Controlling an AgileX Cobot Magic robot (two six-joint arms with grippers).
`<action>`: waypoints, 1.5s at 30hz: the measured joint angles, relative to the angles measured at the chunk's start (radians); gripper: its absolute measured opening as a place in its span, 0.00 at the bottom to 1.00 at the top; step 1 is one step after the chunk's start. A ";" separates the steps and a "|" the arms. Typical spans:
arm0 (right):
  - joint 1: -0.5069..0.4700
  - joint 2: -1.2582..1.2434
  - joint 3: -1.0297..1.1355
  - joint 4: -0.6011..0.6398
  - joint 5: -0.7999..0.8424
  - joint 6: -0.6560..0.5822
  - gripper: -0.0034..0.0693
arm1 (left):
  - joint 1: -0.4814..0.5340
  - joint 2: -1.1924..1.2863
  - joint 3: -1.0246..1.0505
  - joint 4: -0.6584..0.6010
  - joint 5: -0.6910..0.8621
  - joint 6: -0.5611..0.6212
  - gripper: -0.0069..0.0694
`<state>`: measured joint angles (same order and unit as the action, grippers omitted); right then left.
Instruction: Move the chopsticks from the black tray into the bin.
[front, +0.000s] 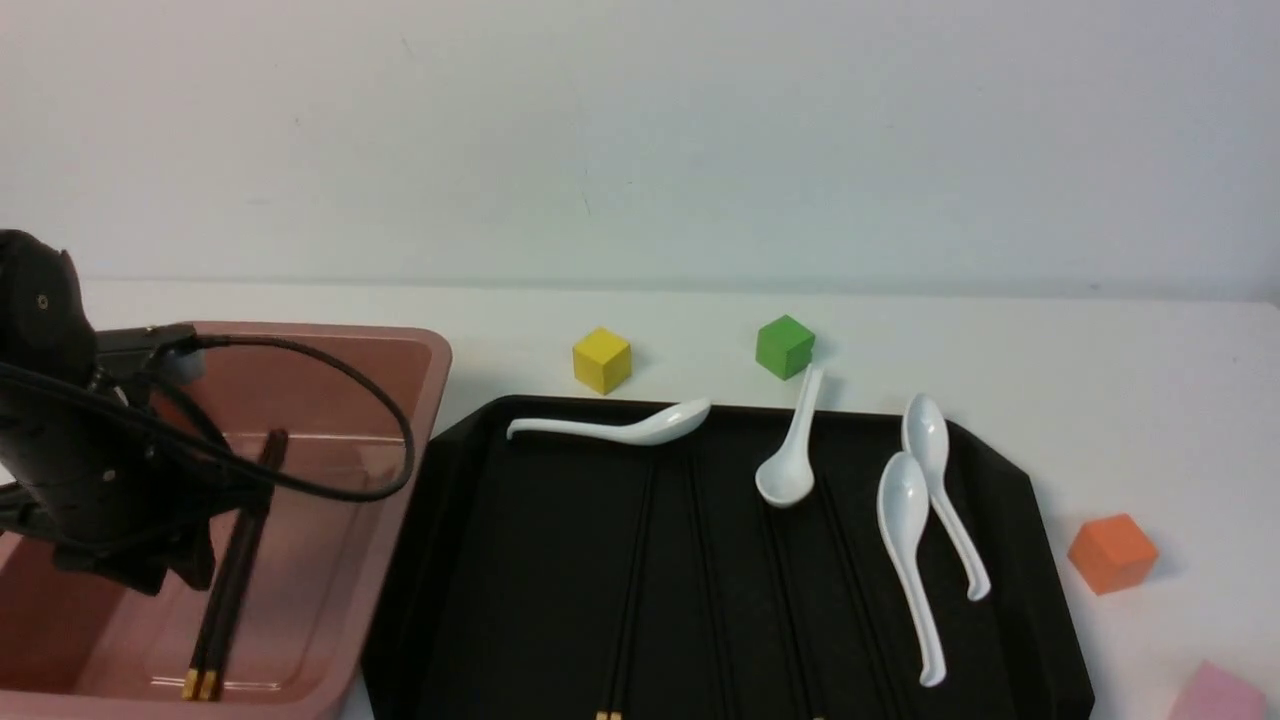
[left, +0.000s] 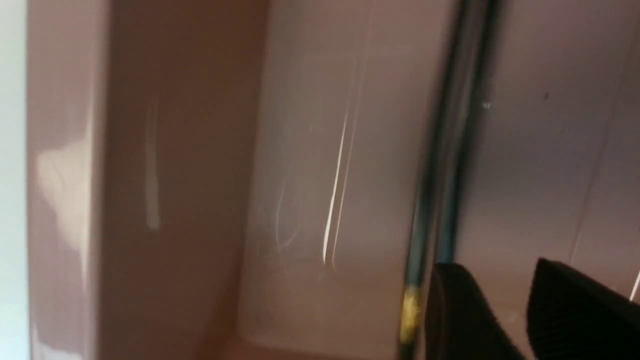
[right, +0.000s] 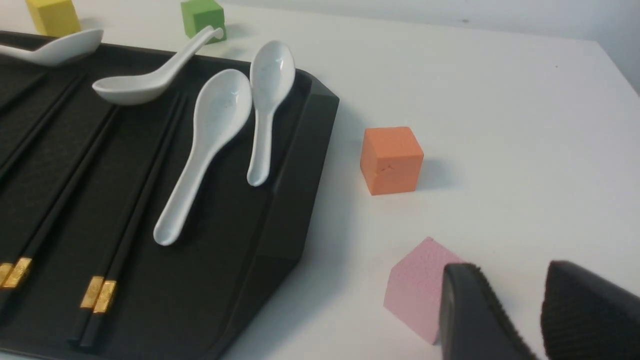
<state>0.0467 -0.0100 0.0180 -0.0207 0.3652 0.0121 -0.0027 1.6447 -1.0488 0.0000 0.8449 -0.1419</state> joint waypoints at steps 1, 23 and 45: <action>0.000 0.000 0.000 0.000 0.000 0.000 0.38 | 0.000 -0.005 0.000 0.000 0.018 -0.002 0.42; 0.000 0.000 0.000 0.000 0.000 0.000 0.38 | 0.003 -0.968 0.574 -0.652 -0.072 0.462 0.07; 0.000 0.000 0.000 0.000 0.000 0.000 0.38 | 0.003 -1.400 0.854 -0.395 -0.431 0.296 0.07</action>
<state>0.0467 -0.0100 0.0180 -0.0208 0.3652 0.0121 0.0006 0.2451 -0.1948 -0.3949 0.4144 0.1536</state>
